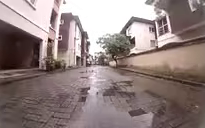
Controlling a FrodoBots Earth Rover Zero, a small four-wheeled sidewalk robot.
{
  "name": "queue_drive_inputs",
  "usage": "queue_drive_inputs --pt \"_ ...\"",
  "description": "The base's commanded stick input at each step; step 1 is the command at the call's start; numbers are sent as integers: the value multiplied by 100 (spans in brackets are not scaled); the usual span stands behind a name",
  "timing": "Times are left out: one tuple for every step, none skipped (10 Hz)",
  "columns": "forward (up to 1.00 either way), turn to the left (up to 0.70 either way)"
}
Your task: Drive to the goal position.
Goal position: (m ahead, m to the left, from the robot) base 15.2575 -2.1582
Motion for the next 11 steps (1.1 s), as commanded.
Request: queue_drive_inputs --pt "50 0" --pt "50 0" --pt "50 0" --pt "50 0" --pt "50 0" --pt "50 0" --pt "50 0" --pt "50 0" --pt "50 0" --pt "50 0" --pt "50 0"
